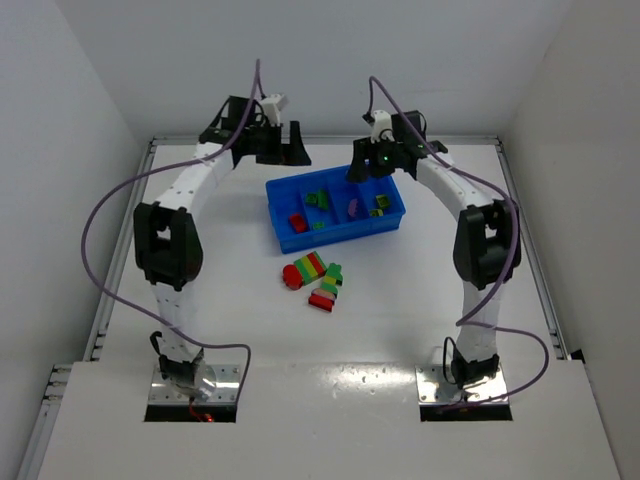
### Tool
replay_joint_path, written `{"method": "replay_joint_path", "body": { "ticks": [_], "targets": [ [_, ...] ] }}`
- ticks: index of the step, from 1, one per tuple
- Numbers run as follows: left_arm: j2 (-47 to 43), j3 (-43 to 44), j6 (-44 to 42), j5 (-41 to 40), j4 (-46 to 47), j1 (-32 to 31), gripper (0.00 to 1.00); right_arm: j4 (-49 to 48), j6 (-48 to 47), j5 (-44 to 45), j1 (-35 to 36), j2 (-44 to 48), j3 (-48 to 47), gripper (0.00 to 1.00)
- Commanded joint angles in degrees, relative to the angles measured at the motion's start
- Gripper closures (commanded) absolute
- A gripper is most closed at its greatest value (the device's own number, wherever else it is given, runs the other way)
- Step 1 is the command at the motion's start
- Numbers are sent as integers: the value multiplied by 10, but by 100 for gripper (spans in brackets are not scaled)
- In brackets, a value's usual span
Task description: Sort the legos into containers by color
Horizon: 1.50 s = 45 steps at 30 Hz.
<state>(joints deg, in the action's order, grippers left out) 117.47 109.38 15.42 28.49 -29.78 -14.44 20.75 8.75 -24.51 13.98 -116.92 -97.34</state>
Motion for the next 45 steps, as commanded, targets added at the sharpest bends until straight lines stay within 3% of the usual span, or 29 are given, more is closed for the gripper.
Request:
{"method": "replay_joint_path", "body": {
  "ticks": [1,4,14,18,20,26,30,32,36,42,45],
  "targets": [
    [-57,-30,-14,90,17,37,0,1,-37,-4,10,-26,-50,98],
    [-69,-44,-24,99,12,56,0,1,-37,7,15,-56,-70,92],
    [-95,-81,-76,62,0,56,0,-5,-37,38,42,-97,-106,47],
    [-107,-93,-93,67,0,56,0,-11,-37,44,47,-103,-117,21],
    [-113,-107,-111,87,0,56,0,-11,-43,44,47,-90,-123,16],
    [-161,-180,-188,132,-5,50,0,-11,-43,39,47,-27,-80,13],
    [-223,-236,-312,133,-62,15,0,-5,-54,45,40,47,-23,13],
    [-260,-294,-402,112,-119,-11,0,1,-79,65,27,107,39,13],
    [-309,-348,-468,74,-160,-50,0,19,-121,85,14,156,113,13],
    [-334,-405,-490,15,-151,-110,0,13,-127,104,-9,203,174,13],
    [-328,-424,-457,-15,-114,-139,0,13,-127,109,-14,216,179,13]
  ]
}}
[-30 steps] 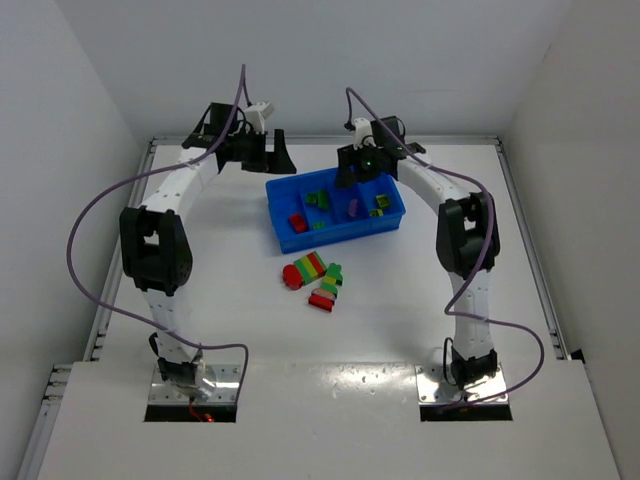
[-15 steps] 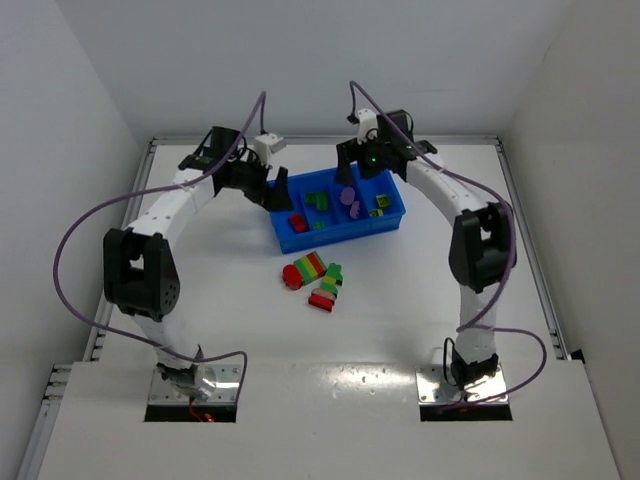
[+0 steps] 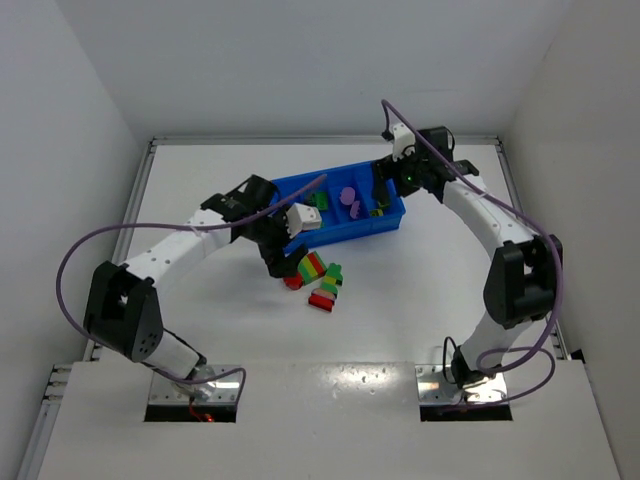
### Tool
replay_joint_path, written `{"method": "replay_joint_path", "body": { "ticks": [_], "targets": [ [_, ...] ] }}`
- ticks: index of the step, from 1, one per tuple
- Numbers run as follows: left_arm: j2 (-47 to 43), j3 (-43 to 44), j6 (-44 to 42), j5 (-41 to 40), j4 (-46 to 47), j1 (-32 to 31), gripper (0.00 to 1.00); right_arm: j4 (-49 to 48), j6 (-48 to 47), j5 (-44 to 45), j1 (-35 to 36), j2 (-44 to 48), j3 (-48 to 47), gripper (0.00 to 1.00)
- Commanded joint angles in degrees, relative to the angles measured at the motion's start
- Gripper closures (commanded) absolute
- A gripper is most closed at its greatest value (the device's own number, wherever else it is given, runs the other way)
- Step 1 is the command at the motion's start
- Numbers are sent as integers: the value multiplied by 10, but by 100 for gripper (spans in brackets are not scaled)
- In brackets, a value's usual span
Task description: Sort the legos into containers by color
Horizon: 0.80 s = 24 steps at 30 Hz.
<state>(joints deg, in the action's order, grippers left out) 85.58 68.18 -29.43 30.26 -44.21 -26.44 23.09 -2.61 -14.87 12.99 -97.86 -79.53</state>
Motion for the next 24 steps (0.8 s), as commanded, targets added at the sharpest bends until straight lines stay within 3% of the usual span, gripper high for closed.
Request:
{"method": "replay_joint_path", "body": {
  "ticks": [1,11,24],
  "targets": [
    [-2,-20,1,-40,46,-36,0,-10,-13,13,-4,25,1,13],
    [63,-33,117,-148,114,-85,0,-5,-13,13,-21,55,24,13],
    [107,-51,155,-217,125,-96,0,0,-13,7,-42,68,40,13]
  ]
}}
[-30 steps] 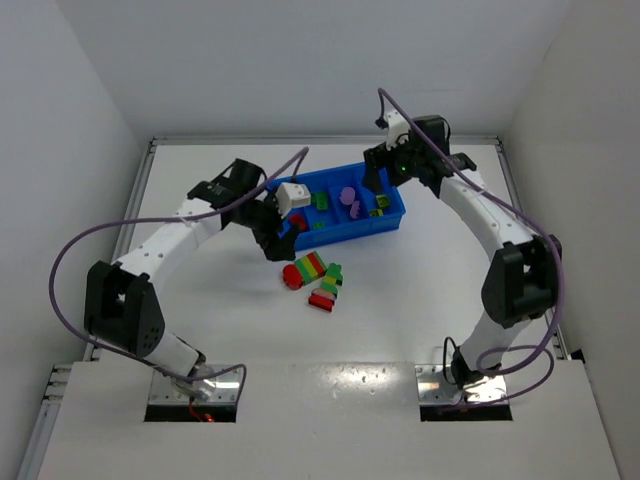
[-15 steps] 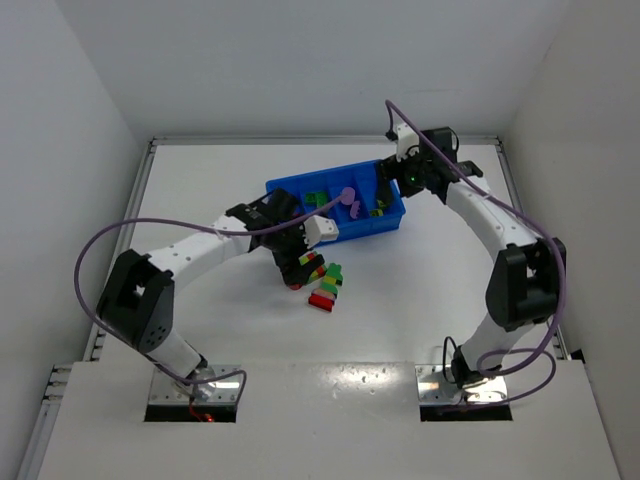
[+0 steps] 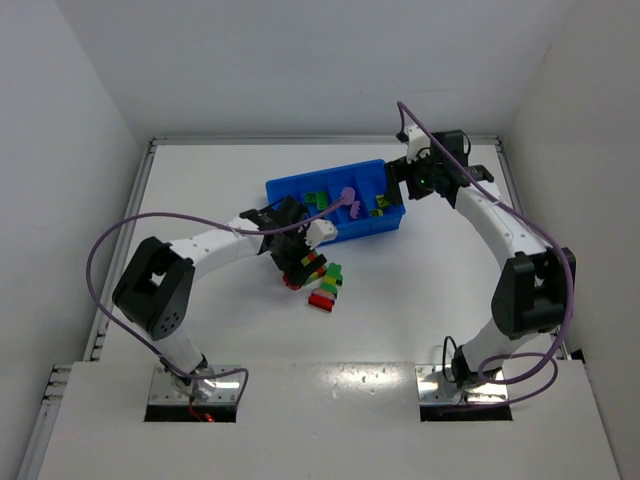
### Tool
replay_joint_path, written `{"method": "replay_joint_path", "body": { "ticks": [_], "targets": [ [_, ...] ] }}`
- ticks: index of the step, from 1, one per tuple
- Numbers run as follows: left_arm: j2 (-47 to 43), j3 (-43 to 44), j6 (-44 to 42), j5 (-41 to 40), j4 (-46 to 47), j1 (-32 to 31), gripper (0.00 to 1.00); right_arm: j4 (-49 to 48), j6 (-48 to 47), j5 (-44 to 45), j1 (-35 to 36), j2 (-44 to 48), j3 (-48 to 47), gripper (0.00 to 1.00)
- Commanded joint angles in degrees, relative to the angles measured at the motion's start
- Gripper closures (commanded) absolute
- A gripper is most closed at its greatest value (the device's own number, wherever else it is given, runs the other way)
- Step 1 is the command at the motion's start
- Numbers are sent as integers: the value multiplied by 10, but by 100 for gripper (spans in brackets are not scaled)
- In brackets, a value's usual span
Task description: Sort the legos into containers by color
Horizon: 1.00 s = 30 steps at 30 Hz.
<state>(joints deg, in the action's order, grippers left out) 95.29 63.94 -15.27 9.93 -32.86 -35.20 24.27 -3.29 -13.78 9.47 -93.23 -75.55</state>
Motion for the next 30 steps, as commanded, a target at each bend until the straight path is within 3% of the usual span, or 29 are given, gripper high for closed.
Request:
{"method": "replay_joint_path", "body": {
  "ticks": [1,19,24,30],
  "targets": [
    [10,-8,9,-14,11,-8,0,-12,-7,-4,-7,22,1,13],
    [62,-15,-18,-3,17,-3,0,-6,-7,-4,-7,22,1,13],
    [68,-9,-24,3,22,8,11,-6,-7,-4,-12,22,1,13],
    [68,-9,-24,9,33,14,13,-6,-7,-9,-12,16,1,13]
  ]
}}
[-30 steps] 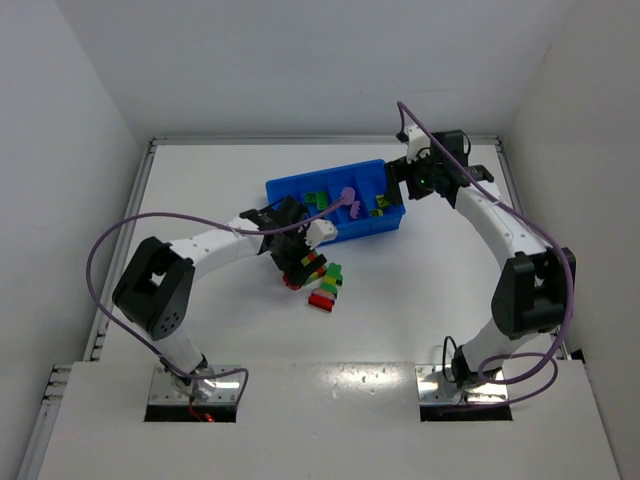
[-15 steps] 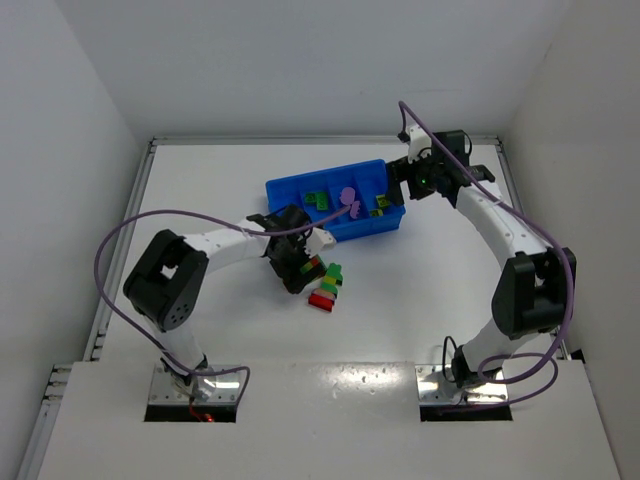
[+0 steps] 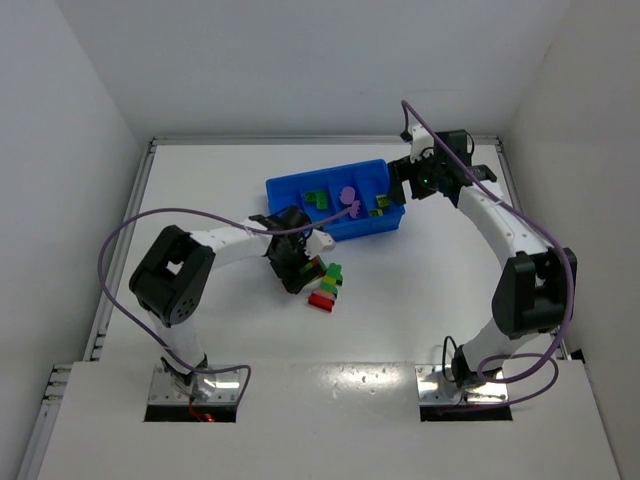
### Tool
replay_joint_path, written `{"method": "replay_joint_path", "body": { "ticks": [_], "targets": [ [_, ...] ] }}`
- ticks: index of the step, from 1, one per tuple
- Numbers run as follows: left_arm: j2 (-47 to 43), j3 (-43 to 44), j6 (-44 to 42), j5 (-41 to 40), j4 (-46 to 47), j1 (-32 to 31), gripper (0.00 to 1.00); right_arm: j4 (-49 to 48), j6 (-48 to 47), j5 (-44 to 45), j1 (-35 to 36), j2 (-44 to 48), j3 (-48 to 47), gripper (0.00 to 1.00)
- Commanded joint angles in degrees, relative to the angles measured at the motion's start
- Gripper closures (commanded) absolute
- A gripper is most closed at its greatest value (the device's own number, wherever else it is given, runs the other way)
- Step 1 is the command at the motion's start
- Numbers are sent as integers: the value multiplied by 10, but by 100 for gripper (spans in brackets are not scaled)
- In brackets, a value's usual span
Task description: Sort the legos into containers by color
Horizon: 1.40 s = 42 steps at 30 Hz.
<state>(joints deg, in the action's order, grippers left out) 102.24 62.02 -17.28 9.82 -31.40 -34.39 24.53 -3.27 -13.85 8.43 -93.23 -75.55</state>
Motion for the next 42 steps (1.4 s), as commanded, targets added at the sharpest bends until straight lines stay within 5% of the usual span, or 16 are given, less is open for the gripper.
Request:
{"method": "replay_joint_path", "body": {
  "ticks": [1,8,11,20,33,42],
  "targets": [
    [-1,10,-4,10,19,6,13,-9,-7,-8,-2,16,1,13],
    [4,15,-4,10,29,6,13,-9,-7,-14,-2,6,-10,13],
    [4,21,-4,15,29,6,21,-9,-7,-14,-2,6,-10,13],
    [-17,13,-31,45,19,11,88,-14,-2,-62,-2,1,-15,13],
    [-165,-26,-32,91,49,28,100,-53,141,-384,-2,-28,52,14],
    [-177,7,-1,69,67,22,100,-179,316,-475,9,-74,66,21]
  ]
}}
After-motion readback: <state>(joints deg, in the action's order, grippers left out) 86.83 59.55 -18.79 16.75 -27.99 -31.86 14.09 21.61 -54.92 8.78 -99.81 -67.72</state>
